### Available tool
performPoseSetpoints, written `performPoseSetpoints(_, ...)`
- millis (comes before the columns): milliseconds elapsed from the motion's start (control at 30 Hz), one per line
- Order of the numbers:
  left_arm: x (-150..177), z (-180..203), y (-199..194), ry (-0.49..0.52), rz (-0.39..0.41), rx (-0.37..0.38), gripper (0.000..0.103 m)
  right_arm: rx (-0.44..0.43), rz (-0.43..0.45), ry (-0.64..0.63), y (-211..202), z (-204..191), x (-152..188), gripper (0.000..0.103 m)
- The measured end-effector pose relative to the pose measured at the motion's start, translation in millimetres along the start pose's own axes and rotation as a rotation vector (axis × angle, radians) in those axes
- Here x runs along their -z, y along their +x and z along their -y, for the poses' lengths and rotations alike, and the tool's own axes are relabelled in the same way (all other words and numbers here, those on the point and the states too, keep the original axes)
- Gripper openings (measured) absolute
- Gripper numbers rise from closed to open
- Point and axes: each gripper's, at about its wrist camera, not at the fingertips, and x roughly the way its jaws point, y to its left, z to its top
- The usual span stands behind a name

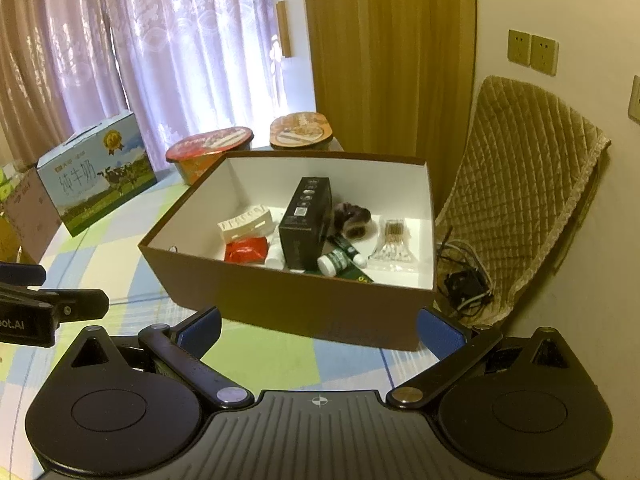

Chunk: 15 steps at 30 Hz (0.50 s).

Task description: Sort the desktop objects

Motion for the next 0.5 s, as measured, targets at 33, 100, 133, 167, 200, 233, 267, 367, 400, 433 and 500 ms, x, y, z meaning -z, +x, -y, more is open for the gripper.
performPoseSetpoints(33,1,0,0,0.0,-0.002,-0.001,0.102,0.0,-0.004,0.0,0,-1,1,0.101)
performPoseSetpoints(100,4,-1,-1,-0.001,-0.006,-0.002,0.102,-0.001,-0.01,-0.001,1,-3,2,0.101)
performPoseSetpoints(133,5,-1,-1,-0.001,-0.008,-0.003,0.102,-0.004,-0.013,-0.004,2,-5,4,0.101)
performPoseSetpoints(167,6,-1,-1,-0.001,-0.009,-0.004,0.102,-0.006,-0.016,-0.009,2,-6,4,0.101)
performPoseSetpoints(200,6,-2,-1,-0.001,-0.01,-0.006,0.102,-0.005,-0.018,-0.013,2,-8,6,0.101)
performPoseSetpoints(233,7,-2,-2,-0.002,-0.01,-0.008,0.102,-0.005,-0.019,-0.017,2,-9,6,0.101)
performPoseSetpoints(267,8,-2,-2,-0.002,-0.011,-0.008,0.102,-0.004,-0.021,-0.019,3,-10,7,0.101)
performPoseSetpoints(367,11,-4,-2,-0.006,-0.015,-0.01,0.102,-0.002,-0.027,-0.02,4,-12,10,0.101)
performPoseSetpoints(400,11,-5,-2,-0.006,-0.016,-0.01,0.102,-0.002,-0.029,-0.019,5,-12,10,0.101)
performPoseSetpoints(433,12,-5,-2,-0.005,-0.018,-0.012,0.102,-0.002,-0.031,-0.017,5,-12,11,0.101)
performPoseSetpoints(500,13,-6,-1,-0.004,-0.021,-0.014,0.102,0.0,-0.035,-0.015,6,-12,11,0.101)
